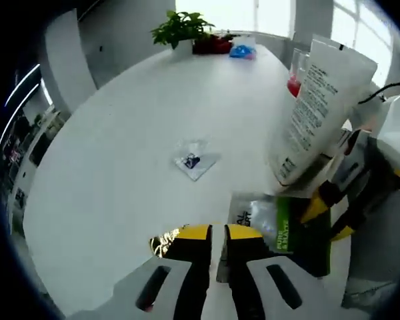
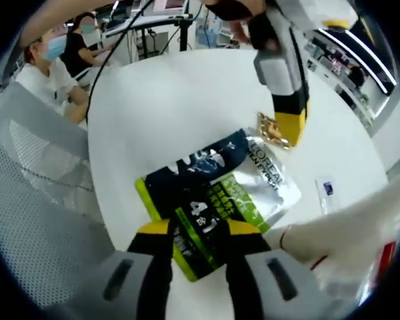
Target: Arrange the skincare products in the storage area until every visible bottle or jar stands upright without overlapping.
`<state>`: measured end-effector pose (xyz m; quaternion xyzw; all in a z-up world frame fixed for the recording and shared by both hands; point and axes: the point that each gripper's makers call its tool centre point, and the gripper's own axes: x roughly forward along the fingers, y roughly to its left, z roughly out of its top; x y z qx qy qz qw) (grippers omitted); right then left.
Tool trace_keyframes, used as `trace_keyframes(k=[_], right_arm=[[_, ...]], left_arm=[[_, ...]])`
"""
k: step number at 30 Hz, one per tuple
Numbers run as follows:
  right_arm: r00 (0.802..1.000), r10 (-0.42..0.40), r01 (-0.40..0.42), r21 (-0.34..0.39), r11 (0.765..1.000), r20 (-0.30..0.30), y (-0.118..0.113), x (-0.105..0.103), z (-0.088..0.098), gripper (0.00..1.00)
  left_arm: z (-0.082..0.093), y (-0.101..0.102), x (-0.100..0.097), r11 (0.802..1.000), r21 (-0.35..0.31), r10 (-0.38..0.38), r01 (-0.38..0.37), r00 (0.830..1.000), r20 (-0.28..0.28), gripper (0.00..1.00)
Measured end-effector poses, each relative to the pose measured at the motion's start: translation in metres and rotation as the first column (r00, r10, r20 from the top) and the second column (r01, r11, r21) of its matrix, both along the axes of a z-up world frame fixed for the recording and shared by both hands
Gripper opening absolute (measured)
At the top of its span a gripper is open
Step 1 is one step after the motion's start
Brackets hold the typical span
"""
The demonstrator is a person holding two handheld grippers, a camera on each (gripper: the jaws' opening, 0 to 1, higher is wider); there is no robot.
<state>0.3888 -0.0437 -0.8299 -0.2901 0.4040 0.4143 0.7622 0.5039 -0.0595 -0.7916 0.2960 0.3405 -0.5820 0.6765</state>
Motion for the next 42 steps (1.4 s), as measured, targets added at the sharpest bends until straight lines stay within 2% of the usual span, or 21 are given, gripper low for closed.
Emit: trace_keyframes(k=[2, 4, 5, 9, 14, 17, 21, 37, 39, 42], right_arm=[[1.000, 0.005, -0.005, -0.003, 1.000, 0.003, 0.001, 0.000, 0.000, 0.31], [1.000, 0.014, -0.014, -0.009, 1.000, 0.011, 0.002, 0.000, 0.001, 0.31], [1.000, 0.018, -0.018, -0.011, 1.000, 0.015, 0.003, 0.000, 0.002, 0.31], [1.000, 0.026, -0.026, 0.009, 1.000, -0.001, 0.008, -0.007, 0.005, 0.33], [0.999, 0.043, -0.043, 0.020, 0.999, -0.008, 0.016, -0.015, 0.005, 0.33], [0.999, 0.049, -0.049, -0.010, 0.999, -0.004, 0.013, -0.014, -0.002, 0.32], [0.999, 0.036, -0.036, 0.009, 0.999, -0.014, 0.012, -0.011, 0.000, 0.32], [1.000, 0.016, -0.016, 0.004, 1.000, -0.026, 0.004, -0.006, 0.000, 0.32], [0.999, 0.026, -0.027, -0.004, 1.000, -0.023, 0.003, -0.007, 0.000, 0.32], [0.999, 0.035, -0.036, -0.016, 0.999, -0.026, -0.001, -0.010, 0.000, 0.32]], left_arm=[[-0.002, 0.000, -0.021, 0.999, 0.036, -0.039, 0.040, 0.999, -0.026, 0.06], [-0.006, -0.002, -0.031, 0.998, 0.047, -0.042, 0.043, 0.999, -0.030, 0.06], [-0.010, 0.003, -0.021, 0.998, 0.051, -0.045, 0.047, 0.998, -0.037, 0.06], [-0.023, 0.011, -0.028, 0.992, 0.113, -0.051, 0.055, 0.998, -0.036, 0.07], [-0.031, 0.013, -0.028, 0.993, 0.110, -0.025, 0.030, 0.998, -0.053, 0.07], [-0.033, 0.014, -0.028, 0.992, 0.125, -0.025, 0.031, 0.998, -0.051, 0.07], [-0.033, 0.013, -0.026, 0.993, 0.117, -0.014, 0.021, 0.998, -0.059, 0.07], [-0.035, 0.008, -0.020, 0.995, 0.098, 0.022, -0.016, 0.998, -0.056, 0.05], [-0.032, 0.008, -0.022, 0.995, 0.098, 0.006, -0.002, 0.999, -0.046, 0.06], [-0.019, 0.002, -0.025, 0.999, 0.050, 0.002, 0.000, 0.999, -0.034, 0.07]])
